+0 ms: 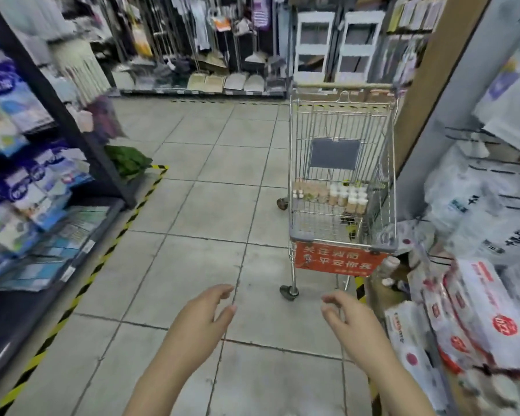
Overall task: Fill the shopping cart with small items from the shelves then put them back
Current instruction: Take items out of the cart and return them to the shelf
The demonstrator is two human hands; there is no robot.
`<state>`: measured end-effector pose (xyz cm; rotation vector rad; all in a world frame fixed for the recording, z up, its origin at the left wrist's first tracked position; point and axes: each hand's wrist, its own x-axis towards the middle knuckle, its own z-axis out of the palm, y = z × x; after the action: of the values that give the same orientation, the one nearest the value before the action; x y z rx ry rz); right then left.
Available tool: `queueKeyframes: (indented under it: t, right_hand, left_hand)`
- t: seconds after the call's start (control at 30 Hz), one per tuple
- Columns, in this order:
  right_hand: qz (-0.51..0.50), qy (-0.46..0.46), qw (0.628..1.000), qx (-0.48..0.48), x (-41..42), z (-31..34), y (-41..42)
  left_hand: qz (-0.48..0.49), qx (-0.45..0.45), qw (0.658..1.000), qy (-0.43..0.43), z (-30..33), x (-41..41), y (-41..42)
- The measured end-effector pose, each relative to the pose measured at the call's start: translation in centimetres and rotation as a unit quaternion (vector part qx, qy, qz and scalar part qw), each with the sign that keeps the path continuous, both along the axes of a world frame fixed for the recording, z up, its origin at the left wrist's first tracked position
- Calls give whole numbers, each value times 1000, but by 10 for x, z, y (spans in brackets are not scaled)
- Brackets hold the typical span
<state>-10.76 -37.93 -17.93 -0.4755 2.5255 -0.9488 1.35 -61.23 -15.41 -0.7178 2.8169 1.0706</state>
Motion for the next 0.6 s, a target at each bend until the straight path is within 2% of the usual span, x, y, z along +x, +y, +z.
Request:
queueKeyframes:
  t: [0.17, 0.3, 0.43, 0.6]
  right_hand:
    - [25, -3, 1000, 16, -67, -8, -61]
    - [28, -16, 999, 25, -124, -12, -107]
    - [-27, -28, 999, -1, -188, -19, -164]
    - [-112, -41, 993, 0, -244, -22, -219]
  left_hand:
    - [95, 20, 993, -67, -20, -29, -76]
    - [127, 45, 987, -91, -26, -75, -145]
    - [80, 12, 992, -93, -28, -172, -222]
    - [-53, -50, 995, -73, -18, -306, -275]
